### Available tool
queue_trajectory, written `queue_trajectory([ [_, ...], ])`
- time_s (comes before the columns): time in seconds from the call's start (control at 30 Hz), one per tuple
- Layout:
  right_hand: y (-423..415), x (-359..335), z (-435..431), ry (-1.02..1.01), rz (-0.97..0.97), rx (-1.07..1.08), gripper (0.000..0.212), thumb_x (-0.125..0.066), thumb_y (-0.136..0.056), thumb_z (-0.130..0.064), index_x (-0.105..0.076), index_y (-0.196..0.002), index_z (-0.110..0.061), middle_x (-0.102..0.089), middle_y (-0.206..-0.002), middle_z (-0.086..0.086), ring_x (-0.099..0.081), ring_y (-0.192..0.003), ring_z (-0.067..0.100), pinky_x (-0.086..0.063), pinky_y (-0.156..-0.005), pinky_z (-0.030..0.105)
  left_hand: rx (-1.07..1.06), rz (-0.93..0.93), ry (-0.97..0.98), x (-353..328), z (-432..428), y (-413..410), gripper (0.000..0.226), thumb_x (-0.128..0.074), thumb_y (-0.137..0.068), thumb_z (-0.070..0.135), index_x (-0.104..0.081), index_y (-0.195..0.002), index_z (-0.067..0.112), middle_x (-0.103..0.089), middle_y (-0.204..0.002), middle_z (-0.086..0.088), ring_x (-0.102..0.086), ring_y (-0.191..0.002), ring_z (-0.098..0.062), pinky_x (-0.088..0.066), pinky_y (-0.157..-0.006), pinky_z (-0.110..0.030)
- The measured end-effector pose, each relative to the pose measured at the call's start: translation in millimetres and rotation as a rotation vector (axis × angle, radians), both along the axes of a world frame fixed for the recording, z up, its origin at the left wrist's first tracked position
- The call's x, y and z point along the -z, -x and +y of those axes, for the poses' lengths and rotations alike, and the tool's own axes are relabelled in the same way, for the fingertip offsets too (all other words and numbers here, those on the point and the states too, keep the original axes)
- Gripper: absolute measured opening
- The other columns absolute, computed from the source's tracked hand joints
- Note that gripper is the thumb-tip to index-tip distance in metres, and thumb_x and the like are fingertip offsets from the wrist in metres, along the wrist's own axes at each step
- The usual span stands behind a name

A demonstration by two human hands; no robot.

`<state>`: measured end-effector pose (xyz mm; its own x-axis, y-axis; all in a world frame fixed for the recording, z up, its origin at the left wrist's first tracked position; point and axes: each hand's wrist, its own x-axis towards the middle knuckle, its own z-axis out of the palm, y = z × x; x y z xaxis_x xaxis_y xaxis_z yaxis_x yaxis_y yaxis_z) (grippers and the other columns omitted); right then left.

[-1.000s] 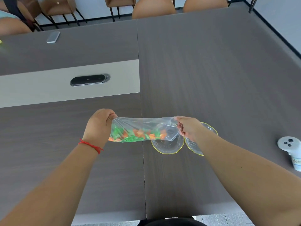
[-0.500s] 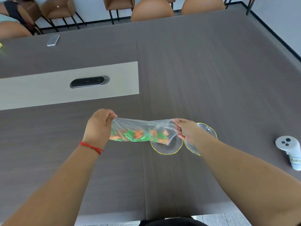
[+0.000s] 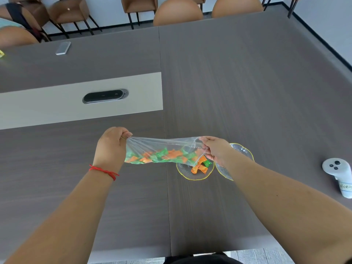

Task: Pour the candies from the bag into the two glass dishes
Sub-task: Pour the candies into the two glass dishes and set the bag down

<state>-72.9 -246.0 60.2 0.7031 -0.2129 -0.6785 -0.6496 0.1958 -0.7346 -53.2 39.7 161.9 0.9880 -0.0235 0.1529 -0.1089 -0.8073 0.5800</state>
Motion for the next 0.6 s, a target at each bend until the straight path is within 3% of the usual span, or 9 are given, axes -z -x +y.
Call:
queue_trajectory([
  [0.17, -2, -9, 5, -0.063, -0.028, -0.013, 0.017, -0.056, -0.097, -0.02, -0.069, -0.107, -0.014, -0.057, -0.077, 0.003, -0.064, -0.045, -0.004, -0.036, -0.059, 0.023, -0.042, -0.032, -0.008, -9, 7, 2, 0.022, -0.041, -0.091, 0.004, -0.063, -0.092, 0.004, -0.056, -0.095, -0.002, -0.047, -0.091, -0.015, -0.036, -0.083, -0.026],
  [0.43, -3, -14, 7, 0.001, 0.003, -0.005, 0.01, -0.062, -0.093, -0.022, -0.071, -0.089, -0.021, -0.059, -0.072, -0.002, -0.06, -0.061, 0.006, -0.049, -0.065, 0.024, -0.03, -0.021, -0.008, -11, 6, 4, 0.02, -0.043, -0.091, 0.006, -0.063, -0.09, 0.005, -0.057, -0.093, -0.003, -0.048, -0.089, -0.015, -0.036, -0.08, -0.027],
  [0.53, -3, -15, 6, 0.022, 0.002, 0.007, 0.009, -0.063, -0.093, -0.024, -0.071, -0.088, -0.023, -0.061, -0.073, -0.003, -0.059, -0.061, 0.006, -0.052, -0.075, 0.028, -0.03, -0.019, 0.004, -10, 6, 3, 0.02, -0.042, -0.091, 0.005, -0.063, -0.089, 0.005, -0.058, -0.094, -0.005, -0.048, -0.09, -0.016, -0.036, -0.081, -0.027],
  [0.6, -2, -16, 6, 0.022, 0.003, -0.001, 0.01, -0.062, -0.093, -0.023, -0.072, -0.093, -0.02, -0.061, -0.073, -0.002, -0.059, -0.06, 0.006, -0.052, -0.071, 0.026, -0.028, -0.013, -0.001, -8, 7, 4, 0.02, -0.043, -0.091, 0.006, -0.063, -0.09, 0.004, -0.06, -0.095, -0.008, -0.048, -0.089, -0.016, -0.036, -0.081, -0.027],
])
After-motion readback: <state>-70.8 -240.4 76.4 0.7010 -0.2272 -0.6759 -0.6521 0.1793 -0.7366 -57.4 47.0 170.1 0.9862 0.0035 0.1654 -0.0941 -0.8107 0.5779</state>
